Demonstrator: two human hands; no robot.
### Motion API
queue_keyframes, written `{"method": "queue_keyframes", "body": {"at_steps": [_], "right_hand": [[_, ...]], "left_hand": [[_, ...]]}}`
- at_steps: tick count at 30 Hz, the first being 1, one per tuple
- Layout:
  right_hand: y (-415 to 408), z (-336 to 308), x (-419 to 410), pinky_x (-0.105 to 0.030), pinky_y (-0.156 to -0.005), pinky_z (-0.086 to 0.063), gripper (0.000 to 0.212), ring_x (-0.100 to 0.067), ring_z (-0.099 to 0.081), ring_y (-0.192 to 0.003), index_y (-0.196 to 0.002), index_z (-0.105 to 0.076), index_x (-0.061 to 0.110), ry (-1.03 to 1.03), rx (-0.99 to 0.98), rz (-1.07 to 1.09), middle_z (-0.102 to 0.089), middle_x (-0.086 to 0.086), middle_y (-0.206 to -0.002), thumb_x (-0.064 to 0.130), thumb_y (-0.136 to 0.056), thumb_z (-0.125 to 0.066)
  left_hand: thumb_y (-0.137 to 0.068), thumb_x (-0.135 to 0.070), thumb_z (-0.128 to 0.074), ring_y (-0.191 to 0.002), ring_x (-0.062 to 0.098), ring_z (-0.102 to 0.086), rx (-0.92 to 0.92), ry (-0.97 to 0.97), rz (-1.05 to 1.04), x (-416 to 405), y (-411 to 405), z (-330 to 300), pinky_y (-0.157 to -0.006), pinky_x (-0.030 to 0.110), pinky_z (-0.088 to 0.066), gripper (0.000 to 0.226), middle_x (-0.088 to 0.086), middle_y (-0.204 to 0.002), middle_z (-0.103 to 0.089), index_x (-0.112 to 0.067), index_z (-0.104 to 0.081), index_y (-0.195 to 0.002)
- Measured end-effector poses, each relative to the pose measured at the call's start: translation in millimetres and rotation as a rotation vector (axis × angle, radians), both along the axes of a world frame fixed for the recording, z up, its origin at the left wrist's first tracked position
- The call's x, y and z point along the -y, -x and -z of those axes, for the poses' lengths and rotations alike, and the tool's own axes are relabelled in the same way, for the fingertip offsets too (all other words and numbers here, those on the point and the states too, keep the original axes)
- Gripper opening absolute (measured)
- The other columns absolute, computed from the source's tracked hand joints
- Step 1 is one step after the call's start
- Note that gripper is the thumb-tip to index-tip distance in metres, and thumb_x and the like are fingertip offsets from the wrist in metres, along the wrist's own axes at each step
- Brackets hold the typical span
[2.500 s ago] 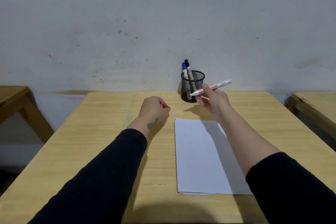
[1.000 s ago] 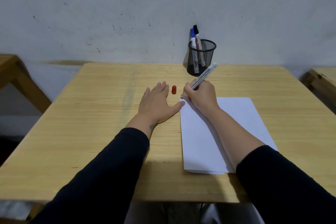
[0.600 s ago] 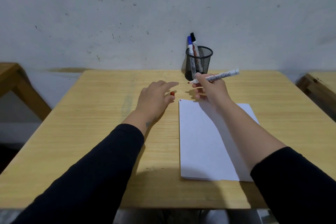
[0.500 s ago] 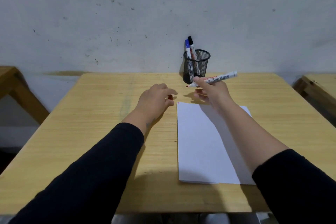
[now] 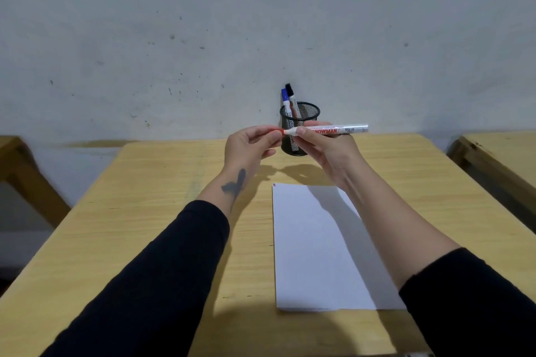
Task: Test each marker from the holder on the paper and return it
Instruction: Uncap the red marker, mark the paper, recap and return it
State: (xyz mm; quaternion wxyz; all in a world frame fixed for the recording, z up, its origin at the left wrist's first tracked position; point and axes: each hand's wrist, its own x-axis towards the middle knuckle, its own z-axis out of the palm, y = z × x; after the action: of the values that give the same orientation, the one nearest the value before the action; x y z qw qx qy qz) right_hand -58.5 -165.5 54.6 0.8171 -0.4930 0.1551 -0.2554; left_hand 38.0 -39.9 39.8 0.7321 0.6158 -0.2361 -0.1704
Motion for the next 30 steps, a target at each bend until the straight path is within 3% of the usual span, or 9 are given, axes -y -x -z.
{"method": "queue_keyframes", "body": {"at_steps": [6, 15, 19, 21, 23, 25, 26, 28, 30], "right_hand": [[4, -2, -3, -0.025, -0.082, -0.058, 0.015, -0.019, -0.071, -0.075, -0.085, -0.065, 0.005, 0.019, -0.026, -0.006, -0.069, -0.014, -0.084, -0.006, -0.076, -0.071], [0, 4, -8, -0.022, -0.076, -0.059, 0.023, -0.023, -0.066, -0.084, -0.094, -0.062, 0.004, -0.005, -0.069, 0.003, -0.065, -0.015, -0.087, -0.006, -0.075, -0.071], [-3, 3, 2, -0.034, -0.090, -0.055, 0.078, -0.024, -0.064, -0.095, -0.137, -0.034, 0.011, 0.001, -0.120, 0.120, -0.061, -0.010, -0.105, 0.002, -0.073, -0.077], [-1, 3, 15, -0.039, -0.100, -0.046, 0.097, -0.021, -0.054, -0.115, -0.144, -0.027, 0.025, 0.326, -0.261, 0.323, -0.053, -0.004, -0.124, 0.019, -0.067, -0.085], [0, -1, 22, -0.037, -0.103, -0.036, 0.085, -0.017, -0.043, -0.125, -0.139, -0.040, 0.036, 0.851, -0.399, 0.444, -0.050, 0.005, -0.133, 0.035, -0.065, -0.082], [-5, -6, 23, -0.031, -0.094, -0.027, 0.052, -0.016, -0.043, -0.122, -0.123, -0.060, 0.038, 1.274, -0.460, 0.440, -0.060, 0.012, -0.125, 0.038, -0.073, -0.075], [-10, -9, 22, -0.029, -0.089, -0.025, 0.038, -0.017, -0.047, -0.117, -0.115, -0.066, 0.037, 1.351, -0.452, 0.423, -0.066, 0.011, -0.116, 0.036, -0.077, -0.071], [-22, -13, 22, -0.030, -0.091, -0.034, 0.024, -0.020, -0.057, -0.105, -0.104, -0.072, 0.033, 1.257, -0.391, 0.424, -0.073, 0.003, -0.100, 0.034, -0.081, -0.067], [-31, -20, 27, -0.039, -0.088, -0.049, 0.021, -0.022, -0.064, -0.094, -0.098, -0.073, 0.029, 1.108, -0.343, 0.432, -0.073, -0.003, -0.091, 0.034, -0.080, -0.065]], "left_hand": [[-0.083, -0.005, -0.069, -0.061, 0.002, -0.067, 0.056, -0.042, 0.030, 1, 3, -3, -0.060, 0.013, -0.054, 0.012, -0.002, -0.068, -0.072, -0.017, -0.072, -0.082], [-0.082, -0.002, -0.069, -0.054, 0.000, -0.063, 0.086, -0.071, -0.025, 8, 10, 3, -0.060, 0.012, -0.053, 0.009, 0.005, -0.070, -0.067, -0.011, -0.071, -0.085], [-0.083, -0.004, -0.069, -0.060, 0.003, -0.065, 0.131, -0.107, -0.102, 10, 4, -5, -0.061, 0.014, -0.054, 0.009, 0.002, -0.070, -0.068, -0.013, -0.072, -0.084], [-0.083, -0.005, -0.069, -0.065, 0.007, -0.065, 0.197, -0.148, -0.138, 10, -4, -14, -0.062, 0.015, -0.055, 0.011, -0.001, -0.070, -0.068, -0.016, -0.072, -0.082], [-0.083, -0.006, -0.069, -0.068, 0.010, -0.065, 0.267, -0.193, -0.140, 11, -10, -24, -0.062, 0.015, -0.055, 0.011, -0.001, -0.072, -0.068, -0.016, -0.072, -0.084], [-0.083, -0.007, -0.069, -0.070, 0.013, -0.065, 0.327, -0.201, -0.118, 17, -11, -33, -0.061, 0.014, -0.054, 0.010, -0.001, -0.072, -0.068, -0.016, -0.072, -0.084], [-0.083, -0.008, -0.069, -0.071, 0.014, -0.066, 0.352, -0.194, -0.106, 22, -10, -37, -0.062, 0.015, -0.055, 0.010, 0.000, -0.074, -0.068, -0.017, -0.072, -0.084], [-0.082, -0.012, -0.071, -0.076, 0.016, -0.066, 0.344, -0.142, -0.108, 32, -9, -43, -0.069, 0.021, -0.057, 0.014, 0.005, -0.082, -0.070, -0.018, -0.070, -0.095], [-0.082, -0.022, -0.072, -0.089, 0.014, -0.065, 0.297, -0.132, -0.136, 41, -12, -43, -0.081, 0.022, -0.053, 0.042, 0.007, -0.101, -0.069, -0.016, -0.059, -0.121]]}}
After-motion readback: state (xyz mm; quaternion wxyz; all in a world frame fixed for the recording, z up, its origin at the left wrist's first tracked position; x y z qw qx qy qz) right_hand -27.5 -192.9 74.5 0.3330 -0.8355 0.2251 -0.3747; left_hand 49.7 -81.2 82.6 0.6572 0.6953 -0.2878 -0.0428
